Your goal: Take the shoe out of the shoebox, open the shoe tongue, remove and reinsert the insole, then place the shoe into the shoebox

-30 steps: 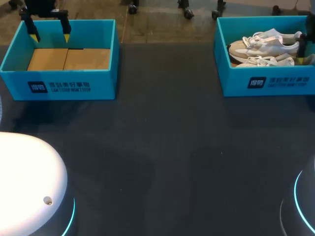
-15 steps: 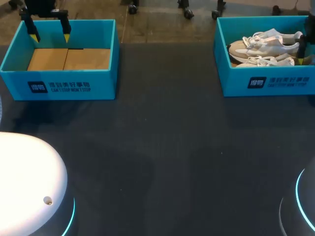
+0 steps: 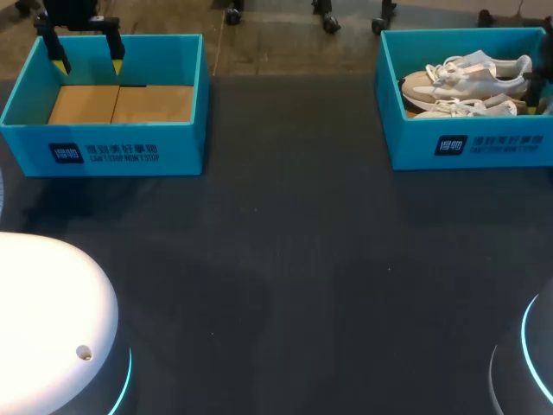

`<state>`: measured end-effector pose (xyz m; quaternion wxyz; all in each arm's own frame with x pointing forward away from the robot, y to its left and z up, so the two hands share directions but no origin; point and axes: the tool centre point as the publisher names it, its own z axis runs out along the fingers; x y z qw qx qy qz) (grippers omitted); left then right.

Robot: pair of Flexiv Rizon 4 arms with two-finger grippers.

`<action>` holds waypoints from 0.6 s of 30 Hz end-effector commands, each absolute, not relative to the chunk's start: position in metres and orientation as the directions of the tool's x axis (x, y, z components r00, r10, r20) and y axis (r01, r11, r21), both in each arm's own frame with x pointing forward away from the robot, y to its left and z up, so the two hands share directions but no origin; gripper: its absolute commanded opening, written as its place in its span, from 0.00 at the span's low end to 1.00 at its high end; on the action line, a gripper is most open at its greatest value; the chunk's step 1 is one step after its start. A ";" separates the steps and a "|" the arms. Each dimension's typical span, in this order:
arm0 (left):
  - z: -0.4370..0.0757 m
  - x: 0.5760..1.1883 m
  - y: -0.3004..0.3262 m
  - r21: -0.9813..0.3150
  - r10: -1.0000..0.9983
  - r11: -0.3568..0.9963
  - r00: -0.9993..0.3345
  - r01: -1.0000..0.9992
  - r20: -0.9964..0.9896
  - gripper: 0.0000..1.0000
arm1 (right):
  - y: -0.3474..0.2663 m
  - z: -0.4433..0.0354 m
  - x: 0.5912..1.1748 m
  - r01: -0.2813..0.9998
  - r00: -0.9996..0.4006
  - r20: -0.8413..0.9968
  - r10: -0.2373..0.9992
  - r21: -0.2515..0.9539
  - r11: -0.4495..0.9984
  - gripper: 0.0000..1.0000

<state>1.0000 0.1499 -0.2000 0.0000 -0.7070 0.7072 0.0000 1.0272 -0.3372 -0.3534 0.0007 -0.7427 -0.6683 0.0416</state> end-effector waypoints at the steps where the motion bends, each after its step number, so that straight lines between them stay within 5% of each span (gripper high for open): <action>1: -0.200 1.000 0.150 0.000 -1.000 0.000 0.000 -1.000 0.000 1.00 | -0.339 -0.360 1.025 0.993 0.105 -0.027 0.994 -0.052 -0.106 0.58; 13: -0.200 1.000 0.150 0.000 -1.000 0.000 0.000 -1.000 0.000 1.00 | -0.341 -0.372 1.024 0.993 0.099 0.000 0.995 -0.059 -0.099 0.60; 17: -0.200 1.000 0.150 0.000 -1.000 0.000 0.000 -1.000 0.000 1.00 | -0.340 -0.378 1.023 0.993 0.098 -0.002 0.995 -0.073 -0.098 0.31; 18: -0.200 1.000 0.150 0.000 -1.000 0.000 0.000 -1.000 0.000 1.00 | -0.340 -0.379 1.022 0.992 0.099 -0.005 0.995 -0.076 -0.099 0.17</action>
